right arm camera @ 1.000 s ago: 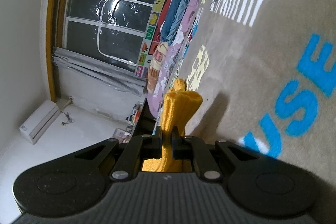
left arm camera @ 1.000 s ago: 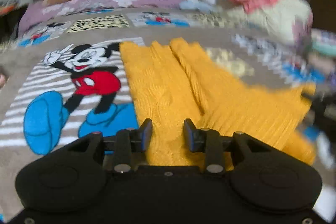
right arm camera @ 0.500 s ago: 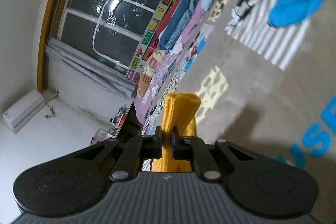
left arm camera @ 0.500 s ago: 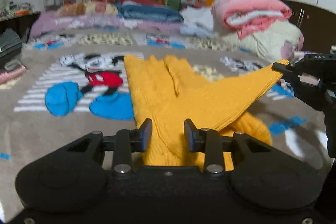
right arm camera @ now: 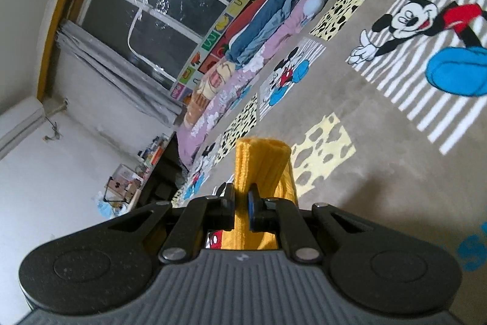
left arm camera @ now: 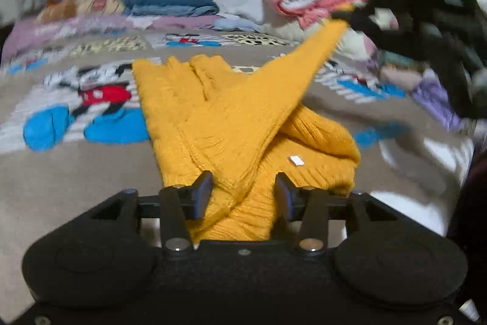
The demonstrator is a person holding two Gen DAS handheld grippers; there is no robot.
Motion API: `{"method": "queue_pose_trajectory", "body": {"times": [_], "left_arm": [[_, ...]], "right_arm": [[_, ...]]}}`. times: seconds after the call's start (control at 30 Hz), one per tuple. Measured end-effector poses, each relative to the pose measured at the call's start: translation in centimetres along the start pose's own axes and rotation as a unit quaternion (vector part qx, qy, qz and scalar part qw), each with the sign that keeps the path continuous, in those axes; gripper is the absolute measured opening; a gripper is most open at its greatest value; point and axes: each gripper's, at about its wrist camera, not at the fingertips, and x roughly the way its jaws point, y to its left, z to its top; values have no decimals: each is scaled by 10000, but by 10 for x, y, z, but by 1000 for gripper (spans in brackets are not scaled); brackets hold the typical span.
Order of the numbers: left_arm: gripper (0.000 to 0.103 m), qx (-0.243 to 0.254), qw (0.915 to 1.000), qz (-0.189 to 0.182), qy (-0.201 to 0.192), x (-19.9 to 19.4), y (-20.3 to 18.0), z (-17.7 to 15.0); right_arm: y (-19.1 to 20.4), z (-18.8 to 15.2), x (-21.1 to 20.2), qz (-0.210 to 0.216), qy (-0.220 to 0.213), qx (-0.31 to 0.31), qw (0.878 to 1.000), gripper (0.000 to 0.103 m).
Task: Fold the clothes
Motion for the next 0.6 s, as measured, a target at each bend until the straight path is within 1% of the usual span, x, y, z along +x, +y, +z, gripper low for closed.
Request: {"method": "queue_pose_trajectory", "body": {"times": [0.1,0.13,0.17,0.23,0.27,0.3,0.43,0.6], "left_arm": [[44,79,9996,18,-257,-9,0,5],[45,0,9999,-85,-117,-5,2,2],[52,-84,9998,-192,34,1,4,-1],[60,190,9995,-244,62,3,0,-5],[60,332,9991,-268,73,4,-3,-6],[60,290,9991,-301,83,4,-2,-5],[63,-244,9978,-620,56,2,14,-7],[63,-461,9953,-855,56,1,21,-5]], "right_arm": [[14,4,9,-66,79,-106,9999,10],[19,6,13,-76,103,-142,9998,10],[24,7,15,-91,128,-182,9997,10],[33,9,23,-135,195,-269,9994,10],[38,11,28,-157,228,-312,9991,10],[43,11,33,-170,252,-335,9990,10],[62,13,56,-217,386,-485,9978,10],[84,12,96,-296,633,-728,9949,10]]}}
